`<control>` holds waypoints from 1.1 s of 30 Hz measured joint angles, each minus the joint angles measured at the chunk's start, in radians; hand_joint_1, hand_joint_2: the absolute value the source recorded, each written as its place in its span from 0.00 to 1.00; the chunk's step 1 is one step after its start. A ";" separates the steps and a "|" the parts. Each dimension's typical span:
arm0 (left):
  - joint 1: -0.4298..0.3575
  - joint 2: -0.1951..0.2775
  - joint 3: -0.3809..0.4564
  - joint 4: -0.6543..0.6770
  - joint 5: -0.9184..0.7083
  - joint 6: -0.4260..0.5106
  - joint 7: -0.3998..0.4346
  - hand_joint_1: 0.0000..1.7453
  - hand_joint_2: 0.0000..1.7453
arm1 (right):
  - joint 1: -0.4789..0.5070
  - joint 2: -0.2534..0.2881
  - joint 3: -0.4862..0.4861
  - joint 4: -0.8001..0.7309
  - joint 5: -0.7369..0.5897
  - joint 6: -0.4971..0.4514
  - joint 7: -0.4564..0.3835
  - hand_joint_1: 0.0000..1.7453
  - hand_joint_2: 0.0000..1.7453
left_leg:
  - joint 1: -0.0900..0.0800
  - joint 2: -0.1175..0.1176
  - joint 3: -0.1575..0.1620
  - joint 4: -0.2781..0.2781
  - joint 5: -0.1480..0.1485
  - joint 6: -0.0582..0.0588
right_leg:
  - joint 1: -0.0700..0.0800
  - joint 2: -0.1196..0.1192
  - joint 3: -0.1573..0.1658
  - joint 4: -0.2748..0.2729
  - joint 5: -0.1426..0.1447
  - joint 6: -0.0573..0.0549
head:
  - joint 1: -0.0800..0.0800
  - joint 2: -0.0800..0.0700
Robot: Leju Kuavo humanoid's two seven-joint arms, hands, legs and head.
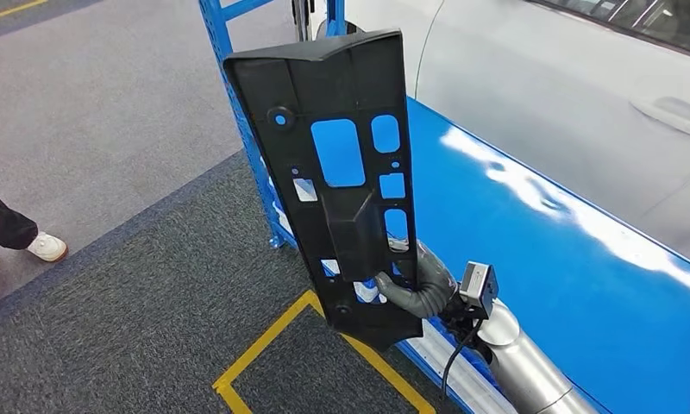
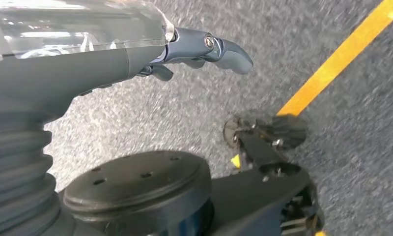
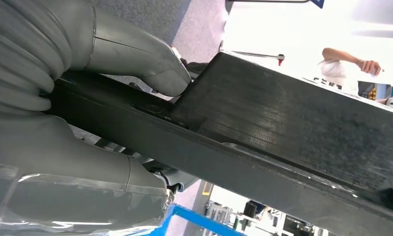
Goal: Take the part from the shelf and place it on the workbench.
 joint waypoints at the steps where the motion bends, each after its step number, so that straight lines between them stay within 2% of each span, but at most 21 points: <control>1: 0.001 0.000 0.000 0.000 0.001 0.000 0.000 0.00 1.00 | -0.002 -0.002 0.000 0.000 0.000 0.000 0.000 0.97 1.00 | 0.001 0.002 -0.004 0.010 -0.010 -0.005 | -0.002 -0.002 0.001 -0.004 0.003 -0.006 | 0.000 0.000; 3: 0.000 0.000 0.001 0.000 -0.001 0.000 -0.005 0.00 1.00 | -0.005 -0.006 0.000 0.000 0.000 0.000 0.000 0.97 1.00 | 0.002 0.007 -0.035 0.085 -0.061 -0.013 | -0.004 -0.006 0.001 -0.011 0.007 -0.017 | 0.000 0.000; 5: 0.001 0.000 0.000 0.000 -0.007 0.002 -0.015 0.00 1.00 | -0.005 -0.010 0.000 0.000 -0.001 0.000 0.000 0.97 1.00 | 0.003 0.009 -0.091 0.219 -0.126 -0.018 | -0.002 -0.010 -0.001 -0.011 0.008 -0.021 | 0.000 0.000; 6: 0.001 0.000 0.000 0.000 -0.010 0.002 -0.020 0.00 1.00 | -0.004 -0.011 0.000 0.001 -0.001 0.000 0.000 0.97 1.00 | 0.003 0.010 -0.110 0.269 -0.142 -0.020 | -0.001 -0.012 -0.001 -0.010 0.008 -0.022 | 0.000 0.000; 7: 0.001 0.000 0.000 0.000 -0.012 0.004 -0.023 0.00 1.00 | -0.004 -0.011 0.001 0.002 -0.001 0.001 0.000 0.97 1.00 | 0.004 0.010 -0.115 0.285 -0.139 -0.021 | -0.001 -0.014 -0.001 -0.010 0.008 -0.022 | 0.000 0.000; 8: 0.001 0.000 0.000 0.000 -0.013 0.005 -0.026 0.00 1.00 | -0.004 -0.011 0.001 0.002 0.000 0.001 0.000 0.97 1.00 | 0.004 0.012 -0.099 0.260 -0.118 -0.022 | 0.000 -0.014 -0.001 -0.009 0.008 -0.022 | 0.000 0.000; 10: 0.001 0.000 0.000 0.000 -0.014 0.007 -0.030 0.00 1.00 | -0.006 -0.011 0.002 0.003 0.000 0.001 0.000 0.97 1.00 | 0.006 0.016 -0.032 0.129 -0.056 -0.018 | 0.000 -0.015 -0.001 -0.007 0.007 -0.019 | 0.000 0.000; 12: -0.001 0.000 0.000 0.000 -0.014 0.008 -0.033 0.00 1.00 | -0.008 -0.011 0.002 0.003 0.000 0.000 0.000 0.97 1.00 | 0.004 0.018 0.019 0.025 -0.028 -0.011 | 0.004 -0.014 -0.005 -0.003 0.008 -0.011 | 0.000 0.000; 15: -0.001 0.000 -0.001 0.000 -0.019 0.008 -0.035 0.00 1.00 | -0.007 -0.011 0.002 0.002 0.000 0.001 0.000 0.97 1.00 | 0.001 0.016 0.024 0.003 -0.026 0.004 | 0.004 -0.015 -0.010 -0.004 0.014 0.005 | 0.000 0.000; 17: -0.001 0.000 -0.002 0.000 -0.022 0.009 -0.036 0.00 1.00 | -0.006 -0.010 0.002 0.000 0.000 0.000 0.000 0.97 1.00 | 0.003 0.015 0.025 -0.004 -0.021 0.016 | 0.002 -0.013 -0.015 0.006 0.005 0.016 | 0.000 0.000; 19: -0.005 0.000 -0.002 0.000 -0.024 0.012 -0.036 0.00 1.00 | -0.005 -0.009 0.002 -0.002 -0.001 0.000 0.000 0.97 1.00 | 0.005 0.015 0.027 -0.009 -0.018 0.027 | 0.000 -0.010 -0.050 0.083 -0.041 0.023 | 0.000 0.000; 21: -0.006 0.000 -0.003 0.000 -0.025 0.016 -0.038 0.00 1.00 | 0.000 -0.009 0.002 -0.002 -0.001 0.000 0.000 0.97 1.00 | 0.003 0.015 0.027 -0.009 -0.022 0.034 | -0.002 -0.008 -0.116 0.218 -0.095 0.027 | 0.000 0.000; 22: -0.006 0.000 -0.003 0.000 -0.026 0.018 -0.039 0.00 1.00 | 0.004 -0.009 0.002 -0.002 -0.001 0.000 0.000 0.97 1.00 | 0.002 0.014 0.029 -0.009 -0.024 0.036 | -0.003 -0.008 -0.142 0.266 -0.104 0.027 | 0.000 0.000; 23: -0.006 0.000 -0.004 0.000 -0.027 0.019 -0.039 0.00 1.00 | 0.007 -0.009 0.002 -0.002 -0.001 0.000 0.000 0.97 1.00 | 0.001 0.013 0.031 -0.009 -0.028 0.037 | -0.003 -0.008 -0.152 0.279 -0.094 0.026 | 0.000 0.000; 24: -0.006 0.000 -0.004 0.000 -0.027 0.020 -0.040 0.00 1.00 | 0.010 -0.009 0.002 -0.002 0.000 0.000 0.000 0.97 1.00 | 0.000 0.011 0.035 -0.009 -0.031 0.036 | -0.003 -0.008 -0.142 0.253 -0.067 0.023 | 0.000 0.000; 26: -0.006 0.000 -0.006 0.000 -0.028 0.021 -0.041 0.00 1.00 | 0.011 -0.008 0.001 -0.002 0.000 0.000 0.000 0.97 1.00 | -0.001 0.009 0.047 -0.009 -0.042 0.033 | 0.000 -0.008 -0.081 0.125 0.003 0.013 | 0.000 0.000; 27: -0.007 -0.001 -0.007 0.000 -0.029 0.021 -0.043 0.00 1.00 | 0.011 -0.008 0.000 -0.003 -0.001 0.000 0.000 0.97 1.00 | -0.003 0.009 0.051 -0.008 -0.048 0.029 | 0.003 -0.008 -0.050 0.060 0.019 0.007 | 0.000 0.000; 28: -0.008 -0.002 -0.009 0.000 -0.029 0.021 -0.044 0.00 1.00 | 0.011 -0.008 0.000 -0.004 -0.001 0.000 0.000 0.97 1.00 | -0.004 0.009 0.054 -0.008 -0.053 0.025 | 0.007 -0.009 -0.029 0.018 0.022 0.003 | 0.000 0.000; 29: -0.008 -0.002 -0.010 0.000 -0.029 0.021 -0.044 0.00 1.00 | 0.011 -0.007 0.000 -0.005 -0.001 0.000 0.000 0.97 1.00 | -0.004 0.009 0.055 -0.008 -0.058 0.020 | 0.010 -0.009 -0.019 -0.001 0.014 -0.001 | 0.000 0.000; 31: -0.008 -0.002 -0.012 0.000 -0.028 0.021 -0.044 0.00 1.00 | 0.013 -0.007 0.000 -0.007 -0.001 0.000 0.000 0.97 1.00 | -0.004 0.010 0.060 -0.008 -0.065 0.009 | 0.009 -0.009 -0.009 -0.008 0.006 -0.006 | 0.000 0.000; 33: -0.009 -0.002 -0.012 0.000 -0.025 0.018 -0.042 0.00 1.00 | 0.013 -0.009 0.000 -0.011 -0.001 0.000 0.000 0.97 1.00 | -0.004 0.012 0.051 0.029 -0.085 0.000 | 0.004 -0.009 0.008 -0.017 0.004 -0.014 | 0.000 0.000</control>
